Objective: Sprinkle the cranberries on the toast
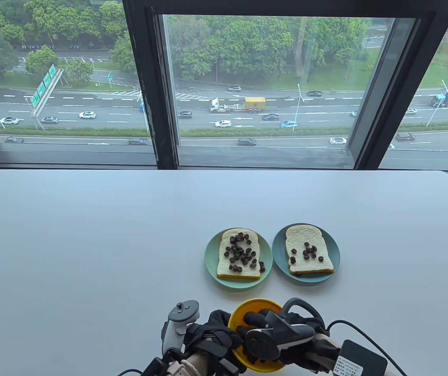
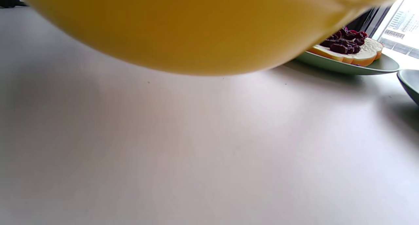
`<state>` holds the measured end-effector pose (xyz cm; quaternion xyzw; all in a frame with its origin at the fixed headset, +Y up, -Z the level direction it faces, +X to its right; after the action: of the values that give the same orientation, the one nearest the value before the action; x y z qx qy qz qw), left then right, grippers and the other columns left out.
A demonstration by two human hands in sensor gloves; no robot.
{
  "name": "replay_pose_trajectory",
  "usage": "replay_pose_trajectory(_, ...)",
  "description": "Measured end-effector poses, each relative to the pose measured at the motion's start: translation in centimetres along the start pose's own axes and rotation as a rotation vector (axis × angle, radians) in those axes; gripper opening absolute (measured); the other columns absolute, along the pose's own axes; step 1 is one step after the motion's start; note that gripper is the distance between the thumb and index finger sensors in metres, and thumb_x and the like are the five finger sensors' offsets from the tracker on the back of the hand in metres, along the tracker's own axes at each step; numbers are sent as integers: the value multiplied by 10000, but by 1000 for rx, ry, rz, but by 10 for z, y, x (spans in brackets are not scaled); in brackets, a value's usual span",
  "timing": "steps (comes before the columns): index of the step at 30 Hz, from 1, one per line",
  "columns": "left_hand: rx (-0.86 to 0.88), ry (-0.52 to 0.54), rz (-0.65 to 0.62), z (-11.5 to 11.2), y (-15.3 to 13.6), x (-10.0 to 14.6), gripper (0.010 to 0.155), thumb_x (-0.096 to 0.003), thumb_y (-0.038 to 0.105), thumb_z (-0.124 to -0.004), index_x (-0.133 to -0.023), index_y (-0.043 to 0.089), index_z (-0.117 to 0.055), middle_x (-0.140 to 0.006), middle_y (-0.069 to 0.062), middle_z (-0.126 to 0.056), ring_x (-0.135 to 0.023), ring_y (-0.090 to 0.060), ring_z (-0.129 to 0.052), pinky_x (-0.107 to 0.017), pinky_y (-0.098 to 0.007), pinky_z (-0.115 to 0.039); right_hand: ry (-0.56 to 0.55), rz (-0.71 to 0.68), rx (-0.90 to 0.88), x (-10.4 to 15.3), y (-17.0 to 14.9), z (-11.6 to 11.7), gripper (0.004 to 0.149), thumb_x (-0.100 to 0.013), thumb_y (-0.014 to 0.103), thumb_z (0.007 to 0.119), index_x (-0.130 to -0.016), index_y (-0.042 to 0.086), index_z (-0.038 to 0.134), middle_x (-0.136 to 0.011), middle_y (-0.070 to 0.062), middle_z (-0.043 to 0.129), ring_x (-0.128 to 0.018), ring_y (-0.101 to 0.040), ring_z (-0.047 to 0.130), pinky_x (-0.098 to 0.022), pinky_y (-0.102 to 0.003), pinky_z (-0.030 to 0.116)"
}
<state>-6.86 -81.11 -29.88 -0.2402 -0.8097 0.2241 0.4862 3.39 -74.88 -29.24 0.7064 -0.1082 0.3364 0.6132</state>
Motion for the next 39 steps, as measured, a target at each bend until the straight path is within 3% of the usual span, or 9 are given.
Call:
replay_pose_trajectory(2,12,-4,9,1,-2,0,572,-414,127,-763,-840,244,-399,-710,-185,-568,-481,-355,-735,-252,-436,-970,-25,9,57,-4,6,-4,694,-280,396,770,-899,344,462,-953,-47,529,-764,-277,768,-442,-268,864)
replay_pose_trajectory(4,29,-35,18,-1,-3,1,570,-414,127,-759,-839,242,-398,-707,-186,-568,-477,-352,-735,-248,-431,-971,-68,8,53,-5,6,-6,533,-306,321,785,-810,322,614,-883,-28,645,-632,-259,879,-324,-236,921)
replay_pose_trajectory(9,42,-36,28,-1,-6,-2,569,-415,132,-758,-842,241,-397,-707,-184,-569,-476,-348,-738,-246,-427,-973,-66,-7,-30,-9,5,-10,395,-295,300,827,-677,337,732,-818,9,714,-521,-290,904,-251,-151,936)
replay_pose_trajectory(14,49,-47,40,-3,-9,-6,570,-415,137,-759,-846,241,-401,-708,-182,-576,-475,-345,-741,-238,-422,-973,-80,-27,-61,-5,2,-11,350,-250,320,868,-591,353,795,-730,45,792,-439,-283,918,-176,-118,948)
replay_pose_trajectory(19,-3,-12,33,3,-7,-7,571,-419,145,-757,-855,243,-402,-715,-171,-597,-475,-336,-757,-233,-408,-974,-188,-17,-98,3,-3,-22,327,-218,328,886,-538,369,832,-651,64,846,-409,-248,950,-145,-100,964)
replay_pose_trajectory(26,13,-20,49,4,-10,-8,569,-421,147,-756,-860,240,-404,-716,-169,-603,-478,-335,-760,-232,-407,-972,-241,-1,-235,17,-22,-39,322,-218,324,886,-534,362,835,-645,68,850,-417,-210,969,-147,-95,970)
replay_pose_trajectory(33,-4,-39,61,1,-13,-10,573,-421,154,-758,-865,236,-405,-714,-174,-603,-471,-337,-762,-227,-406,-972,-294,67,-372,28,-61,-63,323,-220,320,885,-537,355,835,-643,62,850,-417,-213,968,-148,-97,969)
replay_pose_trajectory(39,3,-62,55,1,-12,-10,574,-420,157,-758,-866,238,-406,-712,-173,-606,-469,-335,-764,-223,-403,-973,-316,341,-379,25,-152,-70,323,-220,319,884,-536,361,833,-649,71,846,-429,-209,965,-157,-102,968)
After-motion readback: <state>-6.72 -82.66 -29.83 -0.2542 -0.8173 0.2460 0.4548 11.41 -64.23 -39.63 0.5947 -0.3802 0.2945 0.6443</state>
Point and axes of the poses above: the tracker on the back of each hand, its own y axis roughly to the thumb side, its own x axis roughly from the fingertips to the wrist, z = x × y, the point moved 5 cm from there along -x, roughly from the wrist to the fingertips
